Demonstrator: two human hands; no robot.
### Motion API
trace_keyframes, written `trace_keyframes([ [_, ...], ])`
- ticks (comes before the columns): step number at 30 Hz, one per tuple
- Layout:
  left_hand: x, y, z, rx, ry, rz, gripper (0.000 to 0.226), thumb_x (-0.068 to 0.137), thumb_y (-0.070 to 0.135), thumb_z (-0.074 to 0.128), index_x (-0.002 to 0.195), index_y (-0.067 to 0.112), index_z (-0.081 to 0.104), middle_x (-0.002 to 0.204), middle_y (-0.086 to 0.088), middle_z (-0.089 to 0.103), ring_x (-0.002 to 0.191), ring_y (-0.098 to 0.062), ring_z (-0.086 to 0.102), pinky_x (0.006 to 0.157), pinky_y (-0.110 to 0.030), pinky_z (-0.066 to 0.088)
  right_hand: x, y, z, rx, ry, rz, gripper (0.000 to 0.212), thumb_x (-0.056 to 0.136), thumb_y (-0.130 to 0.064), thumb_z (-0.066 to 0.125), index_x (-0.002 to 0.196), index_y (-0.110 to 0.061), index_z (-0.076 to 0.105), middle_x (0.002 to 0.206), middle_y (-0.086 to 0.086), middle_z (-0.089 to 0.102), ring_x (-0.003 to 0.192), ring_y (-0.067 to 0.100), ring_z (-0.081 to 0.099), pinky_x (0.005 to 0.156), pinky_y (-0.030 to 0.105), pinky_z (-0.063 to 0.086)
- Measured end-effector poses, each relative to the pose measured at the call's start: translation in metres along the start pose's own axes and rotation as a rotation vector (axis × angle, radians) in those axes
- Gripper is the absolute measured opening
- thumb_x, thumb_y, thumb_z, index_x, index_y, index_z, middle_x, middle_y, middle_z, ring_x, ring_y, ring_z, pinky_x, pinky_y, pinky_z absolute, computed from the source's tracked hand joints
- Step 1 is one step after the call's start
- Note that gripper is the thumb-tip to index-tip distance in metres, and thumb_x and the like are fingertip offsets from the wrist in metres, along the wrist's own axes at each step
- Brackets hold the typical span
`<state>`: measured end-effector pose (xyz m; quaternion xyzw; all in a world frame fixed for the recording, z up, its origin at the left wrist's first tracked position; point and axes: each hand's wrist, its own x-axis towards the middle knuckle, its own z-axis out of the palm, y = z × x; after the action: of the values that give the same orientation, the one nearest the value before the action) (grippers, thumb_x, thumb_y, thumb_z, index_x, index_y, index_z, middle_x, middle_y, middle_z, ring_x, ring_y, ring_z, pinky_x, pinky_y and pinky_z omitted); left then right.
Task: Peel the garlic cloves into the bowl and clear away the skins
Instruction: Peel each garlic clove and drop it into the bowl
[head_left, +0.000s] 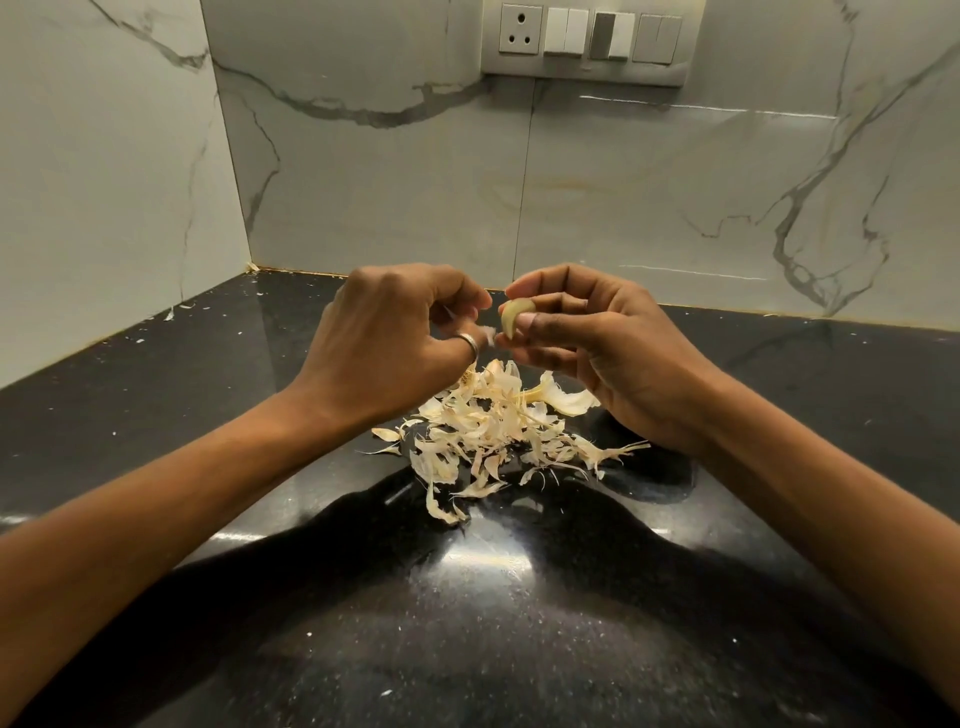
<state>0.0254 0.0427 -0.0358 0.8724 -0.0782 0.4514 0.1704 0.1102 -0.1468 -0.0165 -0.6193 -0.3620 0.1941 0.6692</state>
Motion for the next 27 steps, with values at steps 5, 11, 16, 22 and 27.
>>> trace_keyframes([
  [5,0.0000,0.0005,0.0009,-0.014,-0.010,-0.028,0.019,0.086,0.036,0.068,0.088,0.021,0.078,0.073,0.008,0.072,0.065,-0.002,0.066,0.061,-0.033,0.060,0.0013,-0.0008,0.0016,0.030,0.053,0.006,0.017,0.092,0.000,0.064,0.108,-0.006,0.066,0.103,0.013,0.070,0.088,0.021,0.073,0.073,0.022,0.058],
  [11,0.0008,0.0015,0.0005,-0.025,0.006,0.004,0.010,0.086,0.020,0.075,0.095,0.017,0.077,0.079,0.004,0.073,0.067,-0.004,0.067,0.064,-0.032,0.061,0.0007,-0.0017,0.0004,0.130,0.060,0.055,0.026,0.095,0.008,0.056,0.118,-0.002,0.065,0.112,0.016,0.075,0.092,0.024,0.075,0.071,0.024,0.060],
  [16,0.0007,0.0060,0.0004,-0.074,0.017,0.034,0.024,0.087,0.033,0.071,0.105,0.018,0.077,0.088,0.006,0.075,0.071,-0.004,0.068,0.066,-0.027,0.060,0.0014,-0.0026,-0.0019,0.213,0.014,0.098,0.031,0.096,0.008,0.051,0.126,0.004,0.060,0.105,0.015,0.076,0.092,0.021,0.075,0.075,0.024,0.061],
  [22,-0.0004,0.0048,0.0026,-0.069,0.001,0.064,0.034,0.086,0.043,0.071,0.107,0.016,0.076,0.094,0.002,0.076,0.072,-0.003,0.067,0.066,-0.025,0.059,0.0025,-0.0012,-0.0030,0.171,-0.038,0.099,0.032,0.097,0.008,0.048,0.126,0.003,0.061,0.106,0.014,0.073,0.087,0.018,0.071,0.071,0.025,0.059],
  [27,-0.0007,0.0068,0.0029,-0.101,0.012,0.030,0.025,0.086,0.034,0.079,0.104,0.017,0.077,0.090,0.004,0.076,0.069,-0.002,0.068,0.066,-0.015,0.055,0.0018,-0.0010,-0.0042,0.077,-0.073,0.065,0.033,0.098,0.008,0.047,0.127,0.001,0.062,0.105,0.010,0.073,0.089,0.017,0.069,0.071,0.025,0.056],
])
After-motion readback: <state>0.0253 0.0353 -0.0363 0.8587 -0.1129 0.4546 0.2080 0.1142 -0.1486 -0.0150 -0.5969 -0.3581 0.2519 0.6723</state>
